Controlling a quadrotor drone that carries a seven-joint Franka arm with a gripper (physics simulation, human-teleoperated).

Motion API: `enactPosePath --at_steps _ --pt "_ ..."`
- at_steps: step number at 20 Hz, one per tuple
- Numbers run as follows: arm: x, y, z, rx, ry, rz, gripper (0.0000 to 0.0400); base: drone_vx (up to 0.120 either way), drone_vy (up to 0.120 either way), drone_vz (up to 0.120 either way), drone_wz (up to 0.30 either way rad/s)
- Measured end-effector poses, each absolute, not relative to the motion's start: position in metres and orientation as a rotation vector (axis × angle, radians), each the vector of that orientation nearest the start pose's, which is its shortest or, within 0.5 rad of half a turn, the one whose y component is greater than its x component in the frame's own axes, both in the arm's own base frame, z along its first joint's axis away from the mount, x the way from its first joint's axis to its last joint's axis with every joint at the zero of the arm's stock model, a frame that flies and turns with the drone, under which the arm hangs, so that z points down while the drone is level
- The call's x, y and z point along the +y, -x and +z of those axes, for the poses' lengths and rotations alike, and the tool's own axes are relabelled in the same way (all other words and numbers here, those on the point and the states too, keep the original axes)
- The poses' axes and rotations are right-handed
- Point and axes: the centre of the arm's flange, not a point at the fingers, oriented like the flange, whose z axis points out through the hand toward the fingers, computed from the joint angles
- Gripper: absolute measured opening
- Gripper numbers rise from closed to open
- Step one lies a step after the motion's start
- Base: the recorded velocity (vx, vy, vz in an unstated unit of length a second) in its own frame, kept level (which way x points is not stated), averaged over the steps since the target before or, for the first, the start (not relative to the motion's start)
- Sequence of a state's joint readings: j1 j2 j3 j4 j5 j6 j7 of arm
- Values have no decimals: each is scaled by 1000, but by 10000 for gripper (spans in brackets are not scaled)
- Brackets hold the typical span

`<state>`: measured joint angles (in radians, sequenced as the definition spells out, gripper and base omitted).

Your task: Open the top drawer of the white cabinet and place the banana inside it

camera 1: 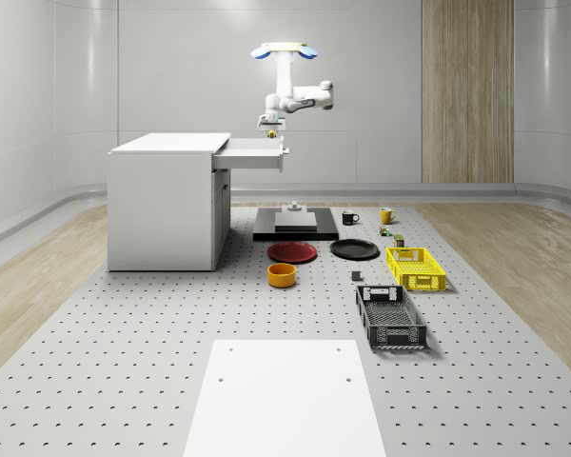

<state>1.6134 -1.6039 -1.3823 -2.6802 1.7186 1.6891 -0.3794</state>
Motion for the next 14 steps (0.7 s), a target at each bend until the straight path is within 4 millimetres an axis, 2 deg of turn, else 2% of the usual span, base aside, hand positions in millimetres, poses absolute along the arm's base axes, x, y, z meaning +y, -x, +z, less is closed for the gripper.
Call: enactPosePath --at_steps 3,11,14 --pt "84 -357 501 -1 9 777 193 0 -120 -120 0" --pt "84 -357 501 -1 9 777 193 0 -120 0 0" --pt "84 -357 505 -1 8 777 193 0 -27 0 0"
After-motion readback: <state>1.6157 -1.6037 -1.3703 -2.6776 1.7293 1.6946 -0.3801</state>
